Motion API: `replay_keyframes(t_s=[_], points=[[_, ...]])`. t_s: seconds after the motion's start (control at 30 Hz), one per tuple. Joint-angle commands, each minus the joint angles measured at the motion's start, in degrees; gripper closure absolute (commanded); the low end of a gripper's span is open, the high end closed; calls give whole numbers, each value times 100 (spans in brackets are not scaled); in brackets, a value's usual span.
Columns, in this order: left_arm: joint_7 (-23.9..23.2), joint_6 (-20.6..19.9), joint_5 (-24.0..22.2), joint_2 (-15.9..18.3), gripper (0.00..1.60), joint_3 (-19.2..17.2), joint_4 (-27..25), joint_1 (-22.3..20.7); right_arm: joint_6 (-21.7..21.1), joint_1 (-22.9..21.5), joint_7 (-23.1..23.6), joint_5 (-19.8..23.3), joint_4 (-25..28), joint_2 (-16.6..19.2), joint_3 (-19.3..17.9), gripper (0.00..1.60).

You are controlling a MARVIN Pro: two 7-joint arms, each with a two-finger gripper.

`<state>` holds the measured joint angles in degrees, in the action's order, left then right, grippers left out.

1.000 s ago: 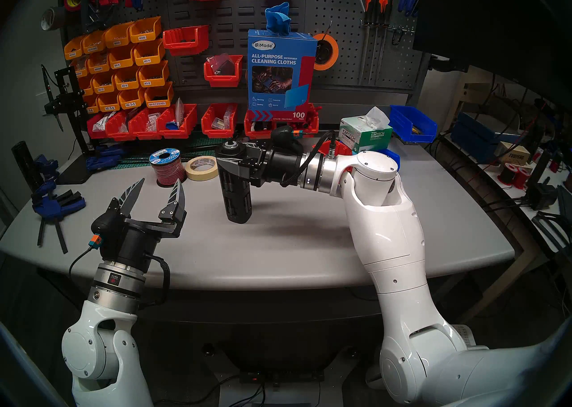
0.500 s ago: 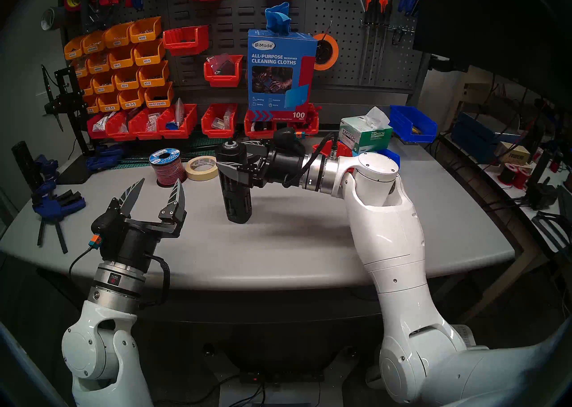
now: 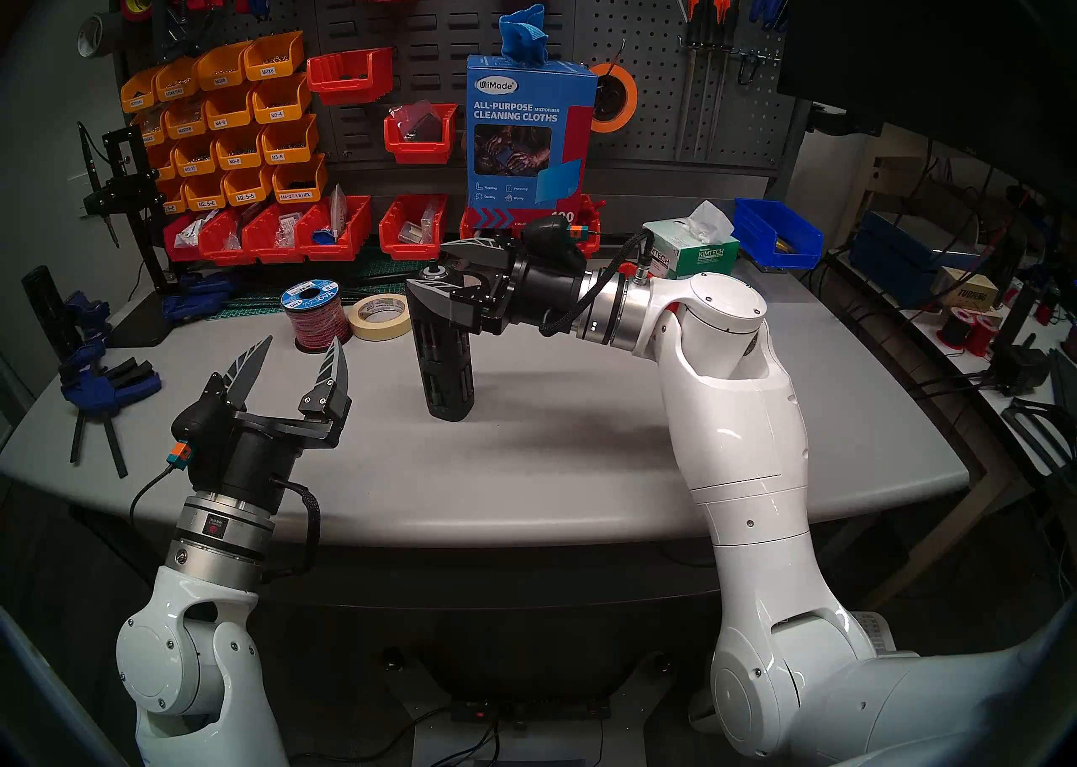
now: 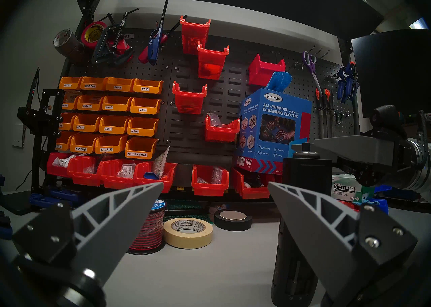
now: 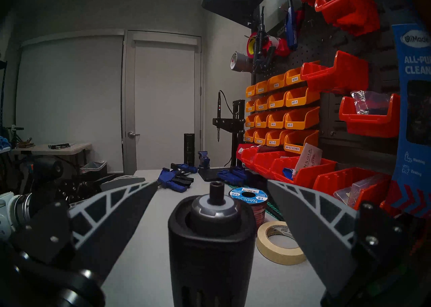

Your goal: Pick a screwdriver bit and insert it into the screwdriver

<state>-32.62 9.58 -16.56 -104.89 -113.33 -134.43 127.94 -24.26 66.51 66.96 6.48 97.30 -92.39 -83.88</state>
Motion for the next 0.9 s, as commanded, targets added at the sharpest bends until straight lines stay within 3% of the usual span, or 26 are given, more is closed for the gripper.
replay_keyframes(t_s=[0.0,0.37,0.43,0.57,0.87], points=[[1,41,-14,-5,0,-8,-178,-22,35,-45,-142,2,646,-8,-194,0],[1,40,-13,-6,0,-8,-181,-20,57,589,-707,-325,1497,58,-634,0],[1,40,-13,-6,0,-8,-181,-20,117,588,-714,-334,1447,62,-668,0],[2,39,-12,-8,0,-8,-185,-17,42,958,-903,-426,1874,-40,-774,0],[4,38,-11,-10,0,-7,-190,-14,-201,1115,-924,-283,2000,-184,-843,0]])
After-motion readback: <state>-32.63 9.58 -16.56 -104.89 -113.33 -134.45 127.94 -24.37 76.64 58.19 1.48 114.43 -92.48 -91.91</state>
